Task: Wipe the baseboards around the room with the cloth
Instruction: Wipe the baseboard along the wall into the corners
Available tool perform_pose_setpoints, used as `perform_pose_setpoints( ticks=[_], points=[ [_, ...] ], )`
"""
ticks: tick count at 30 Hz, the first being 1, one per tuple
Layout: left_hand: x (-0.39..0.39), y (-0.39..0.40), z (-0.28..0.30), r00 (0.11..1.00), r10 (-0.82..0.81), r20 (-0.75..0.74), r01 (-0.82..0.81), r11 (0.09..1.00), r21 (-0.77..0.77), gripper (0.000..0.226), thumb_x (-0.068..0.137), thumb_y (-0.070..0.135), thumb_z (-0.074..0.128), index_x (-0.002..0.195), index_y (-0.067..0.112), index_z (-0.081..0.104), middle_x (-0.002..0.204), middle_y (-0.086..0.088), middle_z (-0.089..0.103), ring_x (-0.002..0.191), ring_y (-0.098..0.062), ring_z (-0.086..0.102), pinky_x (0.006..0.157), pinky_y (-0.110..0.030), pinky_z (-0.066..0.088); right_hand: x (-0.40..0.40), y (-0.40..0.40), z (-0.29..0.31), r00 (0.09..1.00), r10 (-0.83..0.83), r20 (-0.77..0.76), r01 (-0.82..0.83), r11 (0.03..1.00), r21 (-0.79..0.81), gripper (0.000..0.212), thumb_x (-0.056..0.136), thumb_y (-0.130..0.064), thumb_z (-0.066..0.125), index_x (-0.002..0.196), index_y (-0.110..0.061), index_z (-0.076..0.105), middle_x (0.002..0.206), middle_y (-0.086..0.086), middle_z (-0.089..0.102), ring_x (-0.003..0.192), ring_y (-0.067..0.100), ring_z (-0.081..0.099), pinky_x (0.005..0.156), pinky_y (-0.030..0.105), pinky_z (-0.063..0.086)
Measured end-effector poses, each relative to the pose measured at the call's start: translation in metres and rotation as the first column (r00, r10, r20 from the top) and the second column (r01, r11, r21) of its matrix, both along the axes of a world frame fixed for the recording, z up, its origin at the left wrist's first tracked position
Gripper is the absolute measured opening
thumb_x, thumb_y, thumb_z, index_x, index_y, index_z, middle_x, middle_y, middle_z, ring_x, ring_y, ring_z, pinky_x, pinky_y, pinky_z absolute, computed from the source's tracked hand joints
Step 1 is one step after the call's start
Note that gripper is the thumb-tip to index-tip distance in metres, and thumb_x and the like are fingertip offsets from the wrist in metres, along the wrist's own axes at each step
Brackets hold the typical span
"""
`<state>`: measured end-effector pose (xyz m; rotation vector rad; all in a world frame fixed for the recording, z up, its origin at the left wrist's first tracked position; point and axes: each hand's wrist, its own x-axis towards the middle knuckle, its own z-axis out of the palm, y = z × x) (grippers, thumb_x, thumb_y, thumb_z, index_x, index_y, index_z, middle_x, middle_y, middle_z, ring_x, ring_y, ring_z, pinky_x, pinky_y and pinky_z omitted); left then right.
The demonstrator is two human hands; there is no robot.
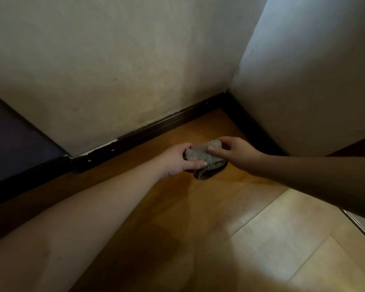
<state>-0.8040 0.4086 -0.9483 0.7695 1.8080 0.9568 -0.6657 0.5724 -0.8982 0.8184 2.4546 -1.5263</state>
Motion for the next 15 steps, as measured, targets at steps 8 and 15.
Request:
perform_pose_setpoints(
  ticks=[8, 15],
  points=[
    [0.007, 0.012, 0.006, 0.767, 0.271, 0.581, -0.366, 0.93, 0.049, 0.055, 0.072, 0.046, 0.071, 0.122, 0.025, 0.058, 0.117, -0.008, 0.07, 0.094, -0.017, 0.072, 0.068, -0.029, 0.058, 0.003, 0.015, 0.013, 0.987, -0.146, -0.061, 0.086, 0.818, -0.568, 0.039, 0.104, -0.039, 0.043, 0.142, -0.03, 0.048, 0.135, 0.004, 0.057, 0.113, 0.023, 0.064, 0.083, 0.03, 0.057],
    [0.014, 0.011, 0.009, 0.778, 0.221, 0.588, -0.263, 0.965, -0.014, 0.068, 0.084, 0.076, 0.045, 0.125, 0.025, 0.065, 0.115, -0.009, 0.072, 0.095, -0.025, 0.072, 0.067, -0.033, 0.058, 0.005, 0.015, 0.006, 0.994, -0.075, -0.086, 0.019, 0.854, -0.52, 0.051, 0.094, -0.038, 0.062, 0.142, -0.03, 0.045, 0.131, 0.004, 0.06, 0.109, 0.02, 0.067, 0.084, 0.029, 0.057]
  ],
)
